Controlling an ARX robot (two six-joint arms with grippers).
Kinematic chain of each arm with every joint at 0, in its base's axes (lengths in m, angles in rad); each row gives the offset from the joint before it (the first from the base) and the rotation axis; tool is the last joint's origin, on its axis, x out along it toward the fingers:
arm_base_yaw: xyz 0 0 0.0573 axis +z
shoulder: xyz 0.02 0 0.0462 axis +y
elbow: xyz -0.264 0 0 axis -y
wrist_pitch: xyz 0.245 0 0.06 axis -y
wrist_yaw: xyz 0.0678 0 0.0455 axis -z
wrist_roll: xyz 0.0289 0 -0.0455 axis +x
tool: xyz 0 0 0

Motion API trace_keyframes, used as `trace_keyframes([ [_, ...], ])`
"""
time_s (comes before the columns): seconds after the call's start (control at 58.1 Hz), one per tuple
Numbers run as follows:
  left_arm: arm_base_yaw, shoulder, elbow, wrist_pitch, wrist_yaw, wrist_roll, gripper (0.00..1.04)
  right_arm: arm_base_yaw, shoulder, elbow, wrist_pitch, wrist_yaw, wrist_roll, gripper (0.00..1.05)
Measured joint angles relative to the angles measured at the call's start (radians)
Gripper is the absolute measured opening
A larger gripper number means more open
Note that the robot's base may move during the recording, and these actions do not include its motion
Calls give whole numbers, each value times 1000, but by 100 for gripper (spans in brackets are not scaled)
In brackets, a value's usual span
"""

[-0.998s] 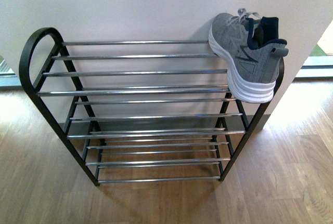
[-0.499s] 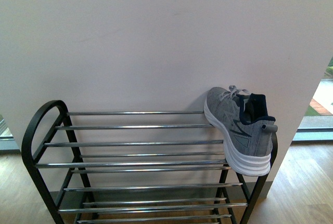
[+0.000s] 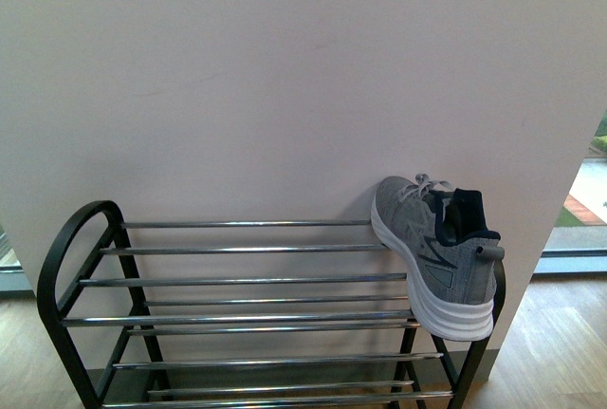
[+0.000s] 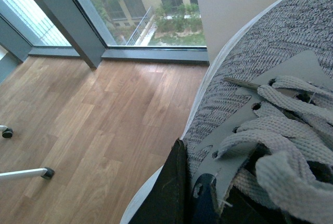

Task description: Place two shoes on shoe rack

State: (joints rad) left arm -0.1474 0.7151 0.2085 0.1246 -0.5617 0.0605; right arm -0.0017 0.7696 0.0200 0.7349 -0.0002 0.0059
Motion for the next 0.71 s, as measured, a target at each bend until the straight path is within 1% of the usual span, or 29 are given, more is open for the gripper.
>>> trace_keyframes([
  [0.086, 0, 0, 0, 0, 0, 0, 2, 0, -92, -1, -77, 0, 0, 1],
  [0.292, 0, 0, 0, 0, 0, 0, 2, 0, -214, -1, -189, 0, 0, 1],
  [0.705, 0, 0, 0, 0, 0, 0, 2, 0, -402, -2, -367, 0, 0, 1],
])
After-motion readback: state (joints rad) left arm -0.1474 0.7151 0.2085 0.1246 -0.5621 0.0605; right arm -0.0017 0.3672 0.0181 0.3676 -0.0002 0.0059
